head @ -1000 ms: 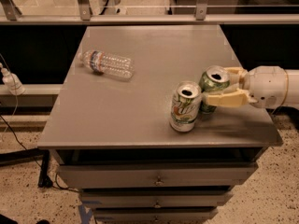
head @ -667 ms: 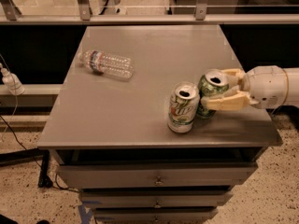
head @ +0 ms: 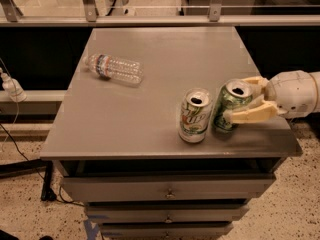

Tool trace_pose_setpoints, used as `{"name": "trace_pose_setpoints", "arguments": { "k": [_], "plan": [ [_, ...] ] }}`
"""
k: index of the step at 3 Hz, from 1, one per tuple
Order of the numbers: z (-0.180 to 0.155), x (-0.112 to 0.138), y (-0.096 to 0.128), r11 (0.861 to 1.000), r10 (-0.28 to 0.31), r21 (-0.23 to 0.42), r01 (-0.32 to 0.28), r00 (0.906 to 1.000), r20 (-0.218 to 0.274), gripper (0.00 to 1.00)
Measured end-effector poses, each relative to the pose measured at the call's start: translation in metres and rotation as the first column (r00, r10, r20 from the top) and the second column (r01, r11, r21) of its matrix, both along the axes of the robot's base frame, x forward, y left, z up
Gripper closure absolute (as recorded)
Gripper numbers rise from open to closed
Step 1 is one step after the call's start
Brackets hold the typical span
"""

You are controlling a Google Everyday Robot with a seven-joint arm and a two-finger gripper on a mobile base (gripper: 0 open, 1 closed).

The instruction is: Move green can near 7up can

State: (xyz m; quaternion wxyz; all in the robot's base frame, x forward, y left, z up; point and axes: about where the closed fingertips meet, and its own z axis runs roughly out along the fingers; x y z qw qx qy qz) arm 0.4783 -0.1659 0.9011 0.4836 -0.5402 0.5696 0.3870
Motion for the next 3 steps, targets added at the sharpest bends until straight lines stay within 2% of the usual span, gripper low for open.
{"name": "trace_pose_setpoints", "arguments": {
  "k": [3],
  "plan": [
    [0.0002,0.0098,-0.0091,0.999,0.018,-0.044,-0.016,0.9993,0.033,0.13]
  ]
}}
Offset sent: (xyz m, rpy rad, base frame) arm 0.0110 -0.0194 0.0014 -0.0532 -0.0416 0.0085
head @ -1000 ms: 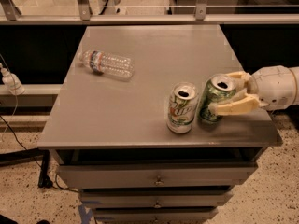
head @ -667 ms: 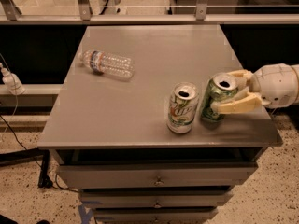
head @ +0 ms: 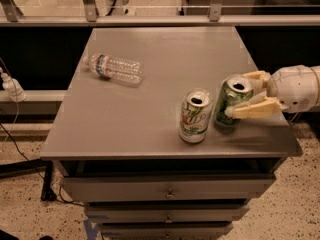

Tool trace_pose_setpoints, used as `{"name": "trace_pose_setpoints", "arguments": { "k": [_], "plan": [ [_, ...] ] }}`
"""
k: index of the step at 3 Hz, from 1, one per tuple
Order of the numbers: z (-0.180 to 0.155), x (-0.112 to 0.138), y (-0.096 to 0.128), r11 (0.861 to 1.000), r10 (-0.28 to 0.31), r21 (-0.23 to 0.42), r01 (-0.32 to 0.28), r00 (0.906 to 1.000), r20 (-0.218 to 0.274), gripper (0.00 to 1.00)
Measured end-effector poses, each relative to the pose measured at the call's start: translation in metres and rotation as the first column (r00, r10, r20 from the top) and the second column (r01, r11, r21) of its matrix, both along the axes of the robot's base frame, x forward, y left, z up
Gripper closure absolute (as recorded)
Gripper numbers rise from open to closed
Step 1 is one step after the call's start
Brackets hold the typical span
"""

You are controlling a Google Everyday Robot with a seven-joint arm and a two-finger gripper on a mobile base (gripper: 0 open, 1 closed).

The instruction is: Move green can near 7up can

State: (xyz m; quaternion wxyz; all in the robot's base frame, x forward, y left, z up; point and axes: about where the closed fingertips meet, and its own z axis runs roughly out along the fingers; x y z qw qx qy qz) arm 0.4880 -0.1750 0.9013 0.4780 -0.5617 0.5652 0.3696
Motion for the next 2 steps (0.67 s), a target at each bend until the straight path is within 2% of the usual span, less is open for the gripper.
{"name": "trace_pose_setpoints", "arguments": {
  "k": [1,2],
  "plan": [
    [-0.0008,0.0017,0.0027,1.000,0.005,-0.002,-0.005,1.0000,0.004,0.00],
    [0.0020,0.0060,0.0018,1.000,-0.011,-0.012,0.011,0.9998,0.017,0.00]
  ]
}}
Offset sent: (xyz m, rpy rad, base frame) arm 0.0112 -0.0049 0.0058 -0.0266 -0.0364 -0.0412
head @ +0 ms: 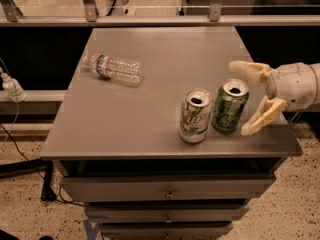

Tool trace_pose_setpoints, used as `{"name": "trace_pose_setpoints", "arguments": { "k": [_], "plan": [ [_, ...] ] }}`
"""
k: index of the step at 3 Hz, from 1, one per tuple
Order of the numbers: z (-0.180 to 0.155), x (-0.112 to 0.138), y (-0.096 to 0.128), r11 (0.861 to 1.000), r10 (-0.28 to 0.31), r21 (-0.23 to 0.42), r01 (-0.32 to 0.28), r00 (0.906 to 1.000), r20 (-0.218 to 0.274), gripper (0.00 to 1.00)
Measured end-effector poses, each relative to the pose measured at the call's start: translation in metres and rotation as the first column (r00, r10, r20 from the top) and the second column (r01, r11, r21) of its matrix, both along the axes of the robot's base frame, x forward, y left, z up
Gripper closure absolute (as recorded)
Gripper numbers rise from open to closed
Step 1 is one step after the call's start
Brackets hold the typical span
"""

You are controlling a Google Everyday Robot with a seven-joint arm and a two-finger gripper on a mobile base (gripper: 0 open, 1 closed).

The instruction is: Move green can near 7up can

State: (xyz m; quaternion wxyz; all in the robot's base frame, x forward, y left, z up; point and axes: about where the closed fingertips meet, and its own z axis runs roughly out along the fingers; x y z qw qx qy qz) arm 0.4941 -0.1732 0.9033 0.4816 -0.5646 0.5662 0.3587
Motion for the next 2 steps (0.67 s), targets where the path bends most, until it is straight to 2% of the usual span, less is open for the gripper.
{"name": "trace_pose_setpoints", "arguments": {
  "k": [1,2],
  "plan": [
    [0.008,0.004,-0.025,0.997,-0.068,-0.032,0.069,0.9975,0.021,0.00],
    [0.026,-0.008,-0.078,0.976,-0.197,-0.088,0.200,0.9793,0.047,0.00]
  ]
}}
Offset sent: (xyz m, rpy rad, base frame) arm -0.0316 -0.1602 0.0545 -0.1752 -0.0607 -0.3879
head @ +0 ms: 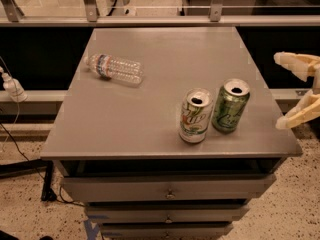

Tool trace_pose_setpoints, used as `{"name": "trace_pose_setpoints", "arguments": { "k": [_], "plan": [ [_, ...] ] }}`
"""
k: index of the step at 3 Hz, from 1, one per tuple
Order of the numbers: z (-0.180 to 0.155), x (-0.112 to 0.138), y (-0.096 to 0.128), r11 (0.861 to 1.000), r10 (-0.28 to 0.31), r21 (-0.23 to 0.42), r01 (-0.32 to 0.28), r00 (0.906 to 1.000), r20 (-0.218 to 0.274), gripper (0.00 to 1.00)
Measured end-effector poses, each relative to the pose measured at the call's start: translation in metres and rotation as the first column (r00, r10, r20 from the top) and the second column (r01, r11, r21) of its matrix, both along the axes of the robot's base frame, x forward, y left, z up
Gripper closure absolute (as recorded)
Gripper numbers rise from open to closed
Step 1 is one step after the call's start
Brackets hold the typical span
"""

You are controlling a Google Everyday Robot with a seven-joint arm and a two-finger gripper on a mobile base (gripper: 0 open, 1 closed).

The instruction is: Move green can near 7up can

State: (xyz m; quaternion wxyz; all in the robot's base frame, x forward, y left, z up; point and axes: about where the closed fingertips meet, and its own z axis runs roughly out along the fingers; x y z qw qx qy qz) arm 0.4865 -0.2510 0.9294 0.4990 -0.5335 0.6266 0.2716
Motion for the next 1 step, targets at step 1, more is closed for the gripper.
{"name": "trace_pose_setpoints", "arguments": {
  "k": [1],
  "plan": [
    [0.0000,0.0000,0.0001,1.000,0.000,0.000,0.000,1.0000,0.000,0.00]
  ]
}}
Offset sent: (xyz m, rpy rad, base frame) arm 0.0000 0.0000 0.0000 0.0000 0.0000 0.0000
